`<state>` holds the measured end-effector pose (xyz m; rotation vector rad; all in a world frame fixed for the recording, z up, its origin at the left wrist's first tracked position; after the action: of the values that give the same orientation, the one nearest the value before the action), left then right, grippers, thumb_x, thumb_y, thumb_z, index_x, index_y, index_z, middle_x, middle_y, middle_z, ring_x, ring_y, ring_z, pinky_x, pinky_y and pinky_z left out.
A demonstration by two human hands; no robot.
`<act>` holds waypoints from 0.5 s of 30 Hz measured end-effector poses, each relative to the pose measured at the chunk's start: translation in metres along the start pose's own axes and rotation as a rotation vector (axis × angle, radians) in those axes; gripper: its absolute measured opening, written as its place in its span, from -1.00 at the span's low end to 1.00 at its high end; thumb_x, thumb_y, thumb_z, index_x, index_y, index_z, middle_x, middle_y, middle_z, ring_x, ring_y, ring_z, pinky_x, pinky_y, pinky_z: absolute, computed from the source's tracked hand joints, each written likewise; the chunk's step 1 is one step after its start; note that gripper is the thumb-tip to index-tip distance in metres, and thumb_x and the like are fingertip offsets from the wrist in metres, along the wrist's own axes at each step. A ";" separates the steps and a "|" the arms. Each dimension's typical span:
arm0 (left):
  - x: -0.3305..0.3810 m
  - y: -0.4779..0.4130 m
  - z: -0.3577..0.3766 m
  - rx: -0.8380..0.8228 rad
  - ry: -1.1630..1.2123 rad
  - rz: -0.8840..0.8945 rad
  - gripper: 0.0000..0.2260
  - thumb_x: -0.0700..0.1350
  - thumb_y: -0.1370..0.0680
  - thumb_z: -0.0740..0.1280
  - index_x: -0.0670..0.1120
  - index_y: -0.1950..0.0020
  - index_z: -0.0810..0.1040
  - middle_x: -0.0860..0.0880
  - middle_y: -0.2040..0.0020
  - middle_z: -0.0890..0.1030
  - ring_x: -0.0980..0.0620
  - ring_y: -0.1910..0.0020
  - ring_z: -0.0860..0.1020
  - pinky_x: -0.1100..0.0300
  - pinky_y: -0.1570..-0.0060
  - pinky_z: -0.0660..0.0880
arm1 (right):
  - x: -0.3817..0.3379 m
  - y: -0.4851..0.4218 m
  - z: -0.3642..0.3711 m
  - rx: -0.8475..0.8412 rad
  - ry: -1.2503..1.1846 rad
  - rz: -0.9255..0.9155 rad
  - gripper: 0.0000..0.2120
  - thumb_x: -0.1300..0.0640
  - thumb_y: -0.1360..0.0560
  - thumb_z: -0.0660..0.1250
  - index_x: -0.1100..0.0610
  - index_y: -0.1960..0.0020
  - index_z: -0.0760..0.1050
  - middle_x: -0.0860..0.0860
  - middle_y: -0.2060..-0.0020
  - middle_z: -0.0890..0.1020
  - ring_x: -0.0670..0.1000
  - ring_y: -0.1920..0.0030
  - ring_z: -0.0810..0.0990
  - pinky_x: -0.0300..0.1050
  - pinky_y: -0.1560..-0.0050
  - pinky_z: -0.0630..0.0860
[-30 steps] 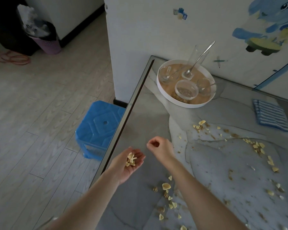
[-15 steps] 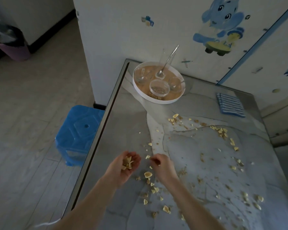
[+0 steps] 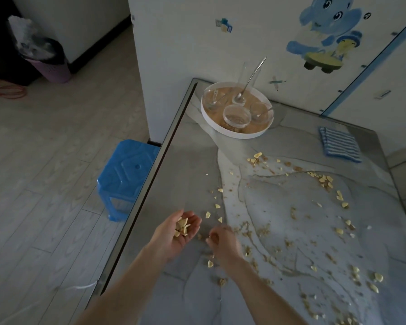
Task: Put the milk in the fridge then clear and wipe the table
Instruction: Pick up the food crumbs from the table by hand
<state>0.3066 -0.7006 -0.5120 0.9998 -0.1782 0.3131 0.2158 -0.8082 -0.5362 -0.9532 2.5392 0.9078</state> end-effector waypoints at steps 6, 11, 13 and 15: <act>-0.026 0.009 0.002 0.037 0.019 -0.004 -0.73 -0.12 -0.60 0.17 -0.31 0.08 0.51 -0.24 0.21 0.63 -0.12 0.19 0.61 0.08 0.18 0.59 | -0.022 0.020 -0.043 0.091 -0.366 -0.120 -0.82 0.09 -0.44 0.37 0.12 -0.01 0.56 -0.01 0.12 0.62 -0.10 0.12 0.55 -0.38 0.15 0.41; -0.043 0.019 0.018 -0.048 0.070 -0.029 -0.74 -0.13 -0.59 0.15 -0.29 0.13 0.50 -0.19 0.36 0.63 -0.05 0.37 0.64 0.19 0.43 0.60 | -0.038 0.045 -0.050 -0.015 -0.437 -0.287 -0.80 0.12 -0.42 0.40 0.12 -0.04 0.61 -0.05 0.13 0.68 -0.23 0.15 0.58 -0.39 0.07 0.48; -0.041 0.018 0.016 -0.038 0.080 -0.026 -0.77 -0.15 -0.58 0.19 -0.29 0.13 0.50 -0.20 0.35 0.64 -0.07 0.37 0.64 0.16 0.41 0.60 | -0.026 0.043 -0.056 0.065 -0.498 -0.265 -0.86 0.17 -0.44 0.38 0.17 0.03 0.63 -0.14 0.26 0.63 -0.28 0.24 0.57 -0.42 0.14 0.47; -0.038 0.017 0.012 -0.035 0.074 -0.014 -0.77 -0.16 -0.58 0.19 -0.29 0.15 0.50 -0.18 0.39 0.64 -0.04 0.42 0.64 0.16 0.43 0.60 | -0.008 0.039 -0.057 0.146 -0.489 -0.192 -0.90 0.19 -0.46 0.35 0.18 0.09 0.62 -0.15 0.31 0.59 -0.21 0.28 0.55 -0.36 0.19 0.46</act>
<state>0.2647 -0.7087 -0.5030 0.9528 -0.1091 0.3324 0.1935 -0.8187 -0.4714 -0.7975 2.0332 0.7732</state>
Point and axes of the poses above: each hand's wrist, its own y-axis away from the middle knuckle, its own z-axis out of the palm, x = y × z, the point moved 3 cm from there along -y, towards the middle knuckle
